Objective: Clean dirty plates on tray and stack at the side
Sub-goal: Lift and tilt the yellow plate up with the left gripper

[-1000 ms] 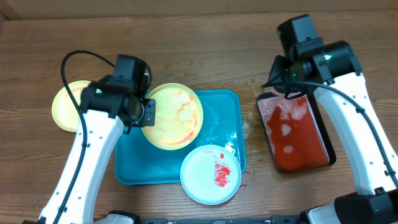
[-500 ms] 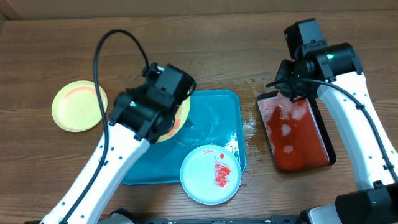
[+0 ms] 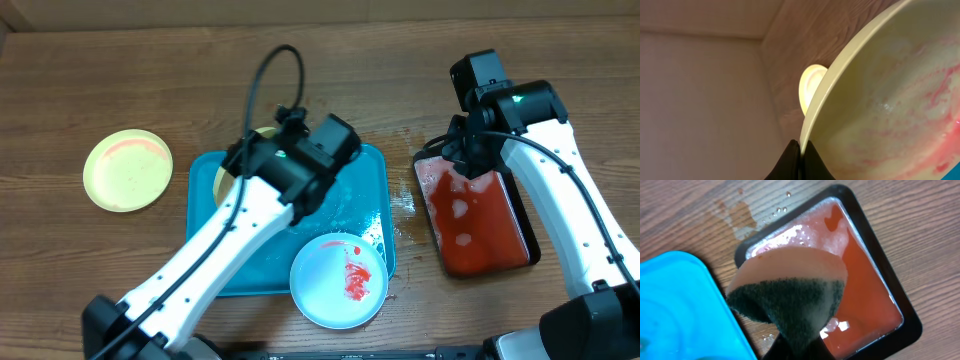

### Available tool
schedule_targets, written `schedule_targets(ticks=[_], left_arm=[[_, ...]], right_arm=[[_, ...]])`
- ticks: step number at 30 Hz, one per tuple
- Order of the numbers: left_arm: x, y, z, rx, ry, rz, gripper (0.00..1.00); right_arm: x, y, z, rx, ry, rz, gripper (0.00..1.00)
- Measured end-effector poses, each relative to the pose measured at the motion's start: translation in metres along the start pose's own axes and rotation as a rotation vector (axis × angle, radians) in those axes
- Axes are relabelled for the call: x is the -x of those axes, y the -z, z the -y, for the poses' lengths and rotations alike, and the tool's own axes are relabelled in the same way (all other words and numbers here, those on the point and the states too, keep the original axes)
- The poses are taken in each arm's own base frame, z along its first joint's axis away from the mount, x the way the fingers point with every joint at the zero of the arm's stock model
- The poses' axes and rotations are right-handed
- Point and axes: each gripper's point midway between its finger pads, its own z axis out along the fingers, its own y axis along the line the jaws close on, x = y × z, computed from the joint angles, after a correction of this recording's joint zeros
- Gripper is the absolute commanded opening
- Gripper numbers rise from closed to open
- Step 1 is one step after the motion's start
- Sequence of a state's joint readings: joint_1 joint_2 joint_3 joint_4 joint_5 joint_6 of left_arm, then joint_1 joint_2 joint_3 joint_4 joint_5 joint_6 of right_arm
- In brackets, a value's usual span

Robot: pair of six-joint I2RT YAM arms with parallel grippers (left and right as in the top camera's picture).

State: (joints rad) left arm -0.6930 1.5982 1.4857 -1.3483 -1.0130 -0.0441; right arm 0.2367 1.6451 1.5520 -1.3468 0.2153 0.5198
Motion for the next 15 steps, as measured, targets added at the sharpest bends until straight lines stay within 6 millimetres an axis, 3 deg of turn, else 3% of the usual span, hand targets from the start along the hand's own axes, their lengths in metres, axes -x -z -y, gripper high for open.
schedule_targets(ticks=[7, 15], left_arm=[[0.013, 0.011, 0.008, 0.103, -0.108, 0.031, 0.05], [0.019, 0.021, 0.000, 0.187, -0.128, 0.066, 0.05]], right_arm=[[0.004, -0.004, 0.012, -0.015, -0.035, -0.008, 0.04], [0.010, -0.007, 0.026, -0.028, -0.081, -0.010, 0.04]])
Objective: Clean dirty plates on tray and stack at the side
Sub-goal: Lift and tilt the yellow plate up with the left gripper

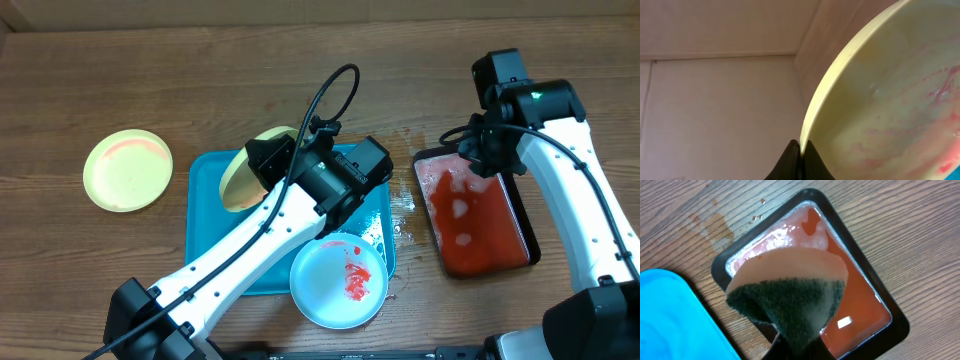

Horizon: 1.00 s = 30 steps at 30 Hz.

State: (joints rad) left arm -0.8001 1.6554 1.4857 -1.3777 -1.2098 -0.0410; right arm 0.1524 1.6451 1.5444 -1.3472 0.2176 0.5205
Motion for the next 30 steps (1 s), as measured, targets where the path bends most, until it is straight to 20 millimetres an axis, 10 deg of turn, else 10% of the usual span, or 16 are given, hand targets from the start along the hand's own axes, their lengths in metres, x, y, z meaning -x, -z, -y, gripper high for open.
schedule_targets(ticks=[30], left_arm=[[0.023, 0.010, -0.050, 0.293, -0.066, 0.024, 0.05]], right_arm=[[0.002, -0.001, 0.002, -0.001, -0.009, 0.000, 0.04]])
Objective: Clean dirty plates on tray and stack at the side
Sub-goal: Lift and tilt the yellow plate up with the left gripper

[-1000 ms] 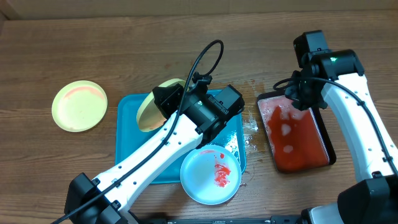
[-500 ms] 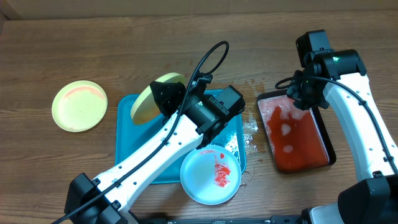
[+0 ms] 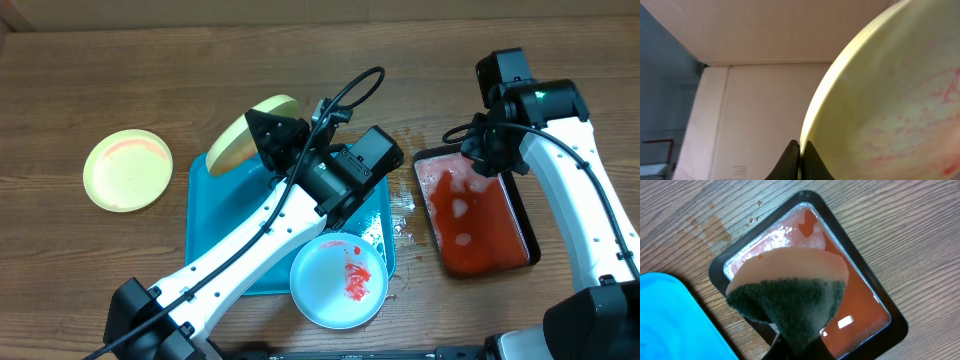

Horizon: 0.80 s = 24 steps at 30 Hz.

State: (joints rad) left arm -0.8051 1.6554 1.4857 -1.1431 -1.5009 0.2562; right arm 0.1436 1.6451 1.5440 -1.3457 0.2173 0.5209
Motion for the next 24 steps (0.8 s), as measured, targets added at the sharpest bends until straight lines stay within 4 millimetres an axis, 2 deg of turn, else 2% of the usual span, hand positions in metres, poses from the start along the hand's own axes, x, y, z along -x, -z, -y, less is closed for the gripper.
schedule_targets(ticks=[24], left_arm=[[-0.0006, 0.0000, -0.0025, 0.014, -0.040, -0.004, 0.04]], right_arm=[[0.0004, 0.0000, -0.0003, 0.001, 0.000, 0.002, 0.04]])
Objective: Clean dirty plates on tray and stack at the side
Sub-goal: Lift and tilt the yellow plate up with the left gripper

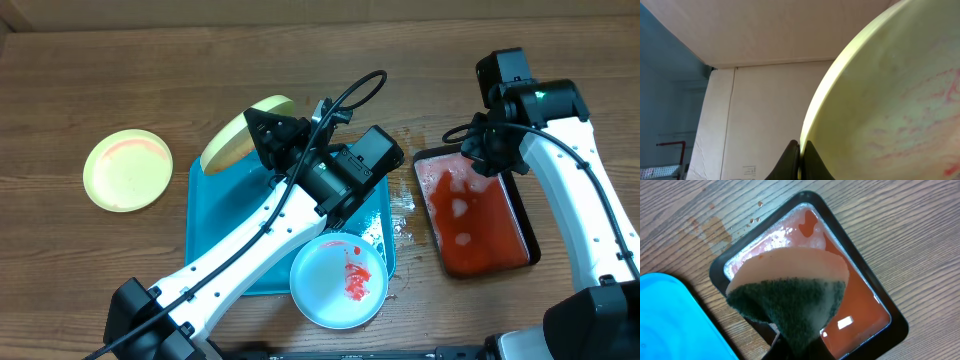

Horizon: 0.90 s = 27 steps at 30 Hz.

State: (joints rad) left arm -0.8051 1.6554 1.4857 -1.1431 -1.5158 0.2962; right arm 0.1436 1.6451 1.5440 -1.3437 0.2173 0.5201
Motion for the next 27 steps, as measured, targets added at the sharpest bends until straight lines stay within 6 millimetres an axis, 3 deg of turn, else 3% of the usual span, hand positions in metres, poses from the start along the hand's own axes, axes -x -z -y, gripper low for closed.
schedule_targets(ticks=[27], left_arm=[[0.0009, 0.0001, -0.0003, 0.000, 0.011, 0.001, 0.05]], right_arm=[[0.0000, 0.0000, 0.0000, 0.000, 0.000, 0.000, 0.04]])
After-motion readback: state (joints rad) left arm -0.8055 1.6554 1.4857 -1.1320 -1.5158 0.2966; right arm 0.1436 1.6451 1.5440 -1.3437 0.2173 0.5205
